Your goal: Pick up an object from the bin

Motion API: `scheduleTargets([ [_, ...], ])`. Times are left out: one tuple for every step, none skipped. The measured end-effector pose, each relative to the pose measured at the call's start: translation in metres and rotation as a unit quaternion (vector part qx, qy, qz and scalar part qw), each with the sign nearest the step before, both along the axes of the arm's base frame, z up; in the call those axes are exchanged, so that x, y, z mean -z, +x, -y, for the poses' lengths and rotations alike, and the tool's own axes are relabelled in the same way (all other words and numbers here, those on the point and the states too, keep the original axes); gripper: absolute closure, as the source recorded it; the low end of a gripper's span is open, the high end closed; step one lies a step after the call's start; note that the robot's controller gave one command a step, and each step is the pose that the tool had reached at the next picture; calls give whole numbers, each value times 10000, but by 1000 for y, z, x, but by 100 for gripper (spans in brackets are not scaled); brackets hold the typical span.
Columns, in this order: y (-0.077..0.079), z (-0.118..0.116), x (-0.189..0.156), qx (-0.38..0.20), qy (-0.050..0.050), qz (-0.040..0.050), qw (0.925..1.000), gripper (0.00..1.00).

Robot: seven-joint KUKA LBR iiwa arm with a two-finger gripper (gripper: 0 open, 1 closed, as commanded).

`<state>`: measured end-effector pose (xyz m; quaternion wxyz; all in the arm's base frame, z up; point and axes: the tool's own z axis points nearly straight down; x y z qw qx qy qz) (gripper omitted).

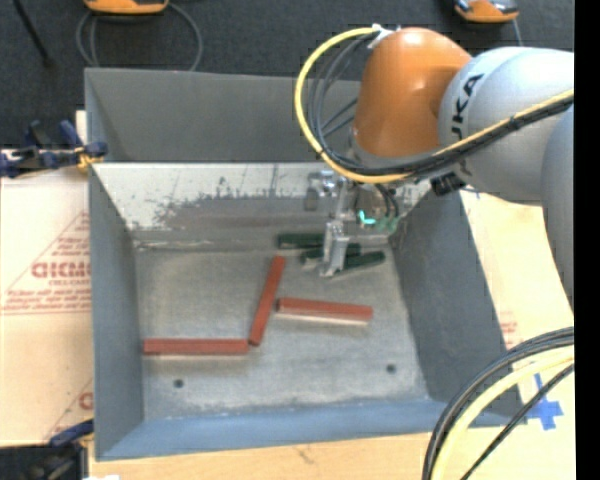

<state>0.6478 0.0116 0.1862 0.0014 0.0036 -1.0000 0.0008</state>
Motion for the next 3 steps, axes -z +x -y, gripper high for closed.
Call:
scheduleTargets([
  [-50, 8, 121, -53, -3, -15, 10000, 0],
  [-46, 8, 115, -51, 0, 36, 10000, 100],
  [-44, -10, -28, -150, 2, 82, 9999, 100],
])
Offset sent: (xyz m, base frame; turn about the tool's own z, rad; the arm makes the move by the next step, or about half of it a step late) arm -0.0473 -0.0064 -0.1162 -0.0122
